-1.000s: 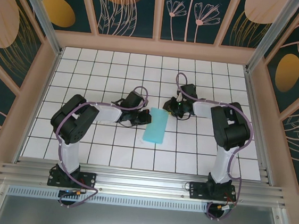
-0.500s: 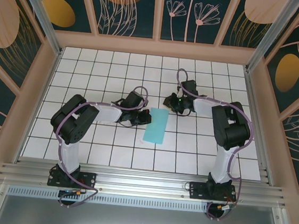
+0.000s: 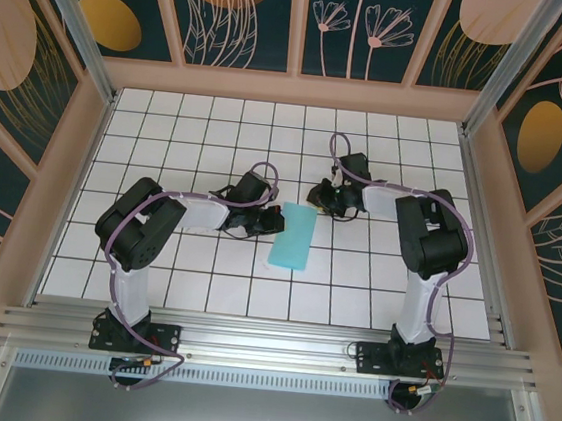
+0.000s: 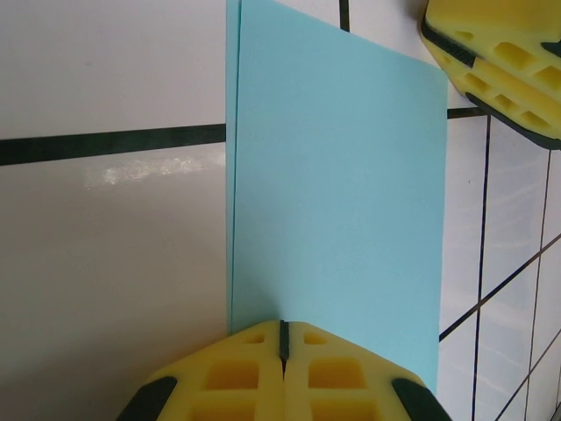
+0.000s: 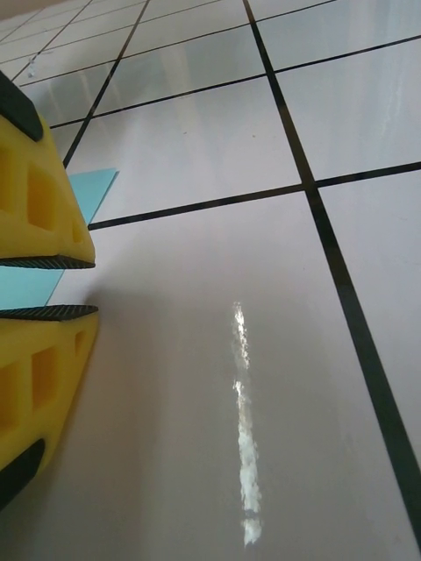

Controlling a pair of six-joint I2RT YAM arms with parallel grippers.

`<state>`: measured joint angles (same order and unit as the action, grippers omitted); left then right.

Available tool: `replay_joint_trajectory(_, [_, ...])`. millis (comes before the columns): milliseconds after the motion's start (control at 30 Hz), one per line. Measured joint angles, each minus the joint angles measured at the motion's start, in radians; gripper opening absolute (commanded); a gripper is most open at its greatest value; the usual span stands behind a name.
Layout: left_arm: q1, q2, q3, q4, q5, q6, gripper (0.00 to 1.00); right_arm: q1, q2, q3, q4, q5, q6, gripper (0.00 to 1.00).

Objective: Fold a paper plane with a square sheet of paper (pick it up from the middle)
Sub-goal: Fold the square sheet of paper in half at the center of the table.

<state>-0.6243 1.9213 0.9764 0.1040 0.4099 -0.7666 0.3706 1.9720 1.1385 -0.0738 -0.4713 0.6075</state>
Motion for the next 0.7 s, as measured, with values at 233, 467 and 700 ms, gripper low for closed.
replay_joint_trajectory(233, [0.0, -0.001, 0.0, 0.0, 0.0, 0.0, 0.0, 0.023, -0.166, -0.062, -0.004, -0.013, -0.003, 0.25])
replay_joint_trajectory(467, [0.0, -0.001, 0.0, 0.0, 0.0, 0.0, 0.0, 0.09, -0.216, -0.224, 0.087, -0.053, 0.038, 0.22])
replay_joint_trajectory(700, [0.0, -0.001, 0.0, 0.0, 0.0, 0.0, 0.0, 0.1, -0.216, -0.304, 0.092, -0.053, 0.056, 0.23])
